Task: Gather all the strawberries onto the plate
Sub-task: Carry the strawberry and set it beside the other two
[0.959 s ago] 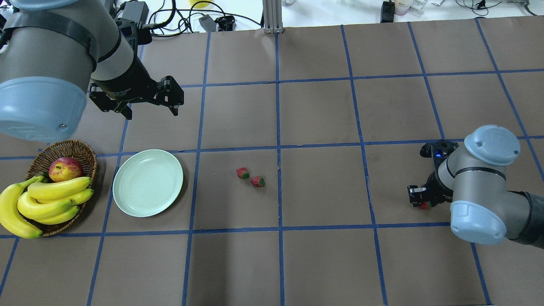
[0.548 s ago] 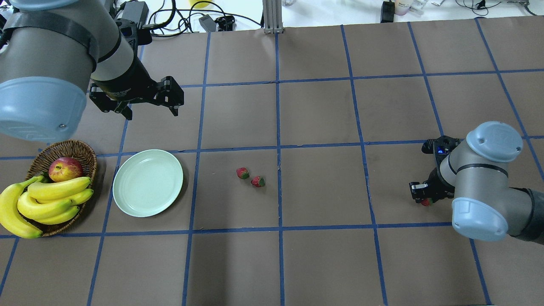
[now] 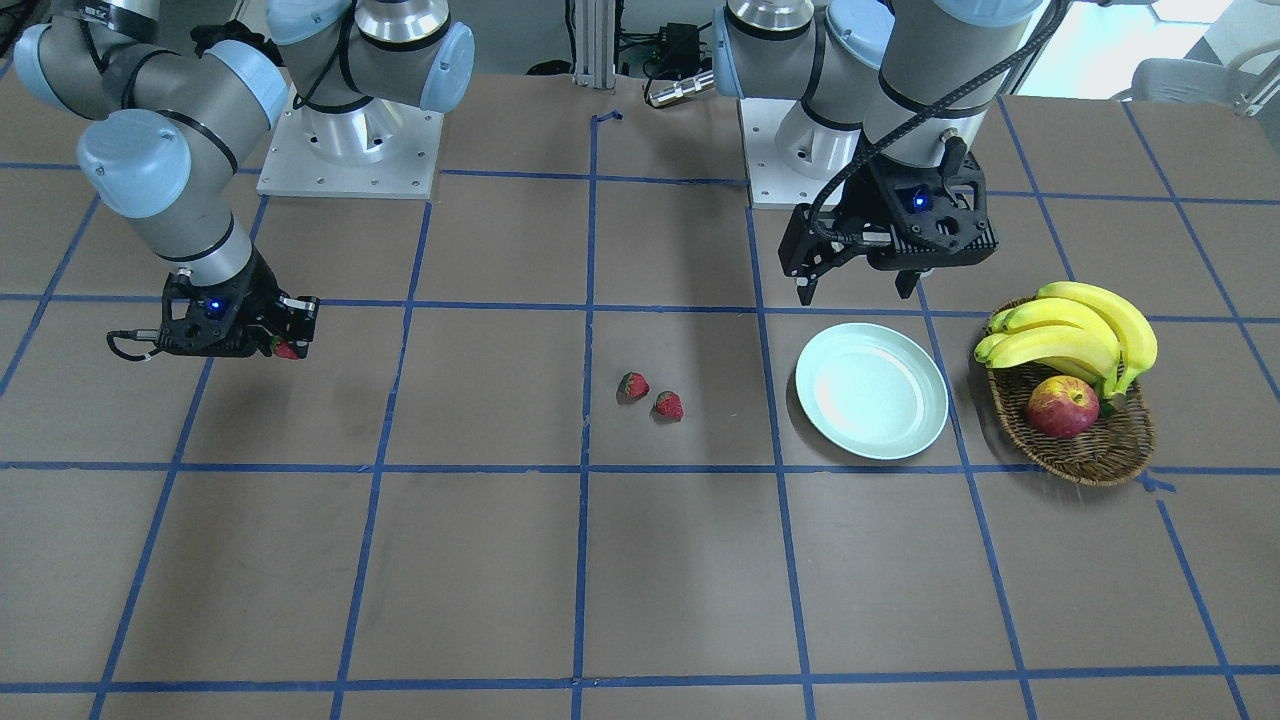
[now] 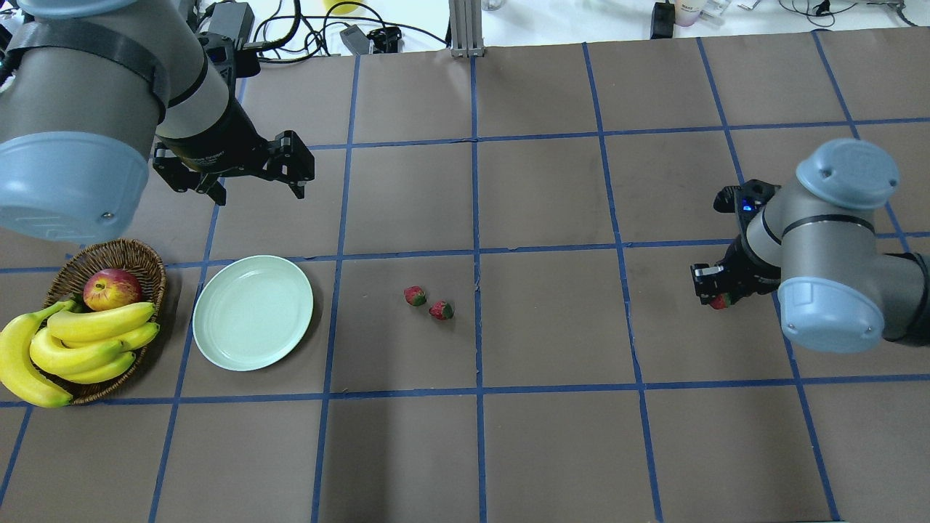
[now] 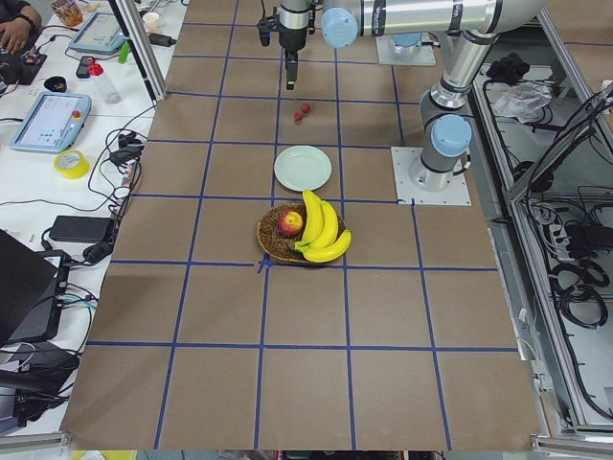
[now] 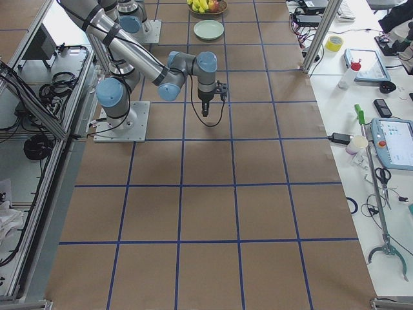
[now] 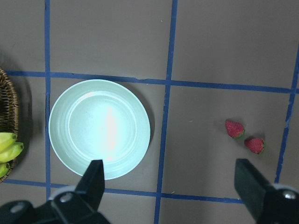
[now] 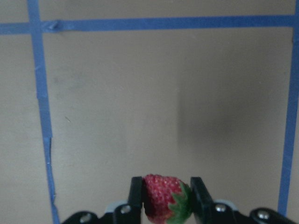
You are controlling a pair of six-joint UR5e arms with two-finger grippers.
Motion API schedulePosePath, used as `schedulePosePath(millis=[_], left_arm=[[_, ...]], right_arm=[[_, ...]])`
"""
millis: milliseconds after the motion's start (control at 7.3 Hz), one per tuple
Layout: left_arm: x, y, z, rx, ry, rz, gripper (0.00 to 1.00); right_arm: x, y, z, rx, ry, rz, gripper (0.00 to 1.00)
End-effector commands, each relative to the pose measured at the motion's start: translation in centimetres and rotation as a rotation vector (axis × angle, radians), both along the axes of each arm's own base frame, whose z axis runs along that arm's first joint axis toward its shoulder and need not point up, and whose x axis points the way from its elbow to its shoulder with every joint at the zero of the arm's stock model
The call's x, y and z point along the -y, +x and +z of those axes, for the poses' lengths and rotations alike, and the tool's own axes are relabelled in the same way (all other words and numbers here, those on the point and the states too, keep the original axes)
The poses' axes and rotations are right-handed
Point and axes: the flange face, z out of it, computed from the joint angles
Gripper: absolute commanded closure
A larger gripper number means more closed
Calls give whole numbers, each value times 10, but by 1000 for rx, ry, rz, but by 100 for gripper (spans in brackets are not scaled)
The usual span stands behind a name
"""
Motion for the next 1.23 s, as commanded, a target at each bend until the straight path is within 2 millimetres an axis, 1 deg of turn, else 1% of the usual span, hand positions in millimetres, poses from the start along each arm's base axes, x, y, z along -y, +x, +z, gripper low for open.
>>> schedulePosePath(millis=[0, 137, 274, 411, 548, 822, 959, 1096], left_arm=[[0, 1, 0, 0, -2, 3, 0], [0, 1, 0, 2, -2, 1, 0], [1, 1, -1, 1, 0, 3, 0], [1, 1, -1, 1, 0, 3, 0], [1, 1, -1, 1, 0, 4, 0], [2, 1, -1, 1, -5, 4, 0], [2, 0, -1, 0, -3, 4, 0], [2, 0, -1, 0, -3, 4, 0]], right_arm=[[47, 124, 61, -3, -20, -75, 84], [59, 203, 55, 2, -30, -112, 86], [63, 271, 45, 10, -32, -169, 87], [58, 326, 34, 15, -28, -222, 88], [50, 360, 19, 34, -47, -265, 88], [55, 394, -25, 103, -36, -328, 89], [43, 410, -29, 104, -26, -348, 89], [33, 425, -27, 116, -17, -394, 89]])
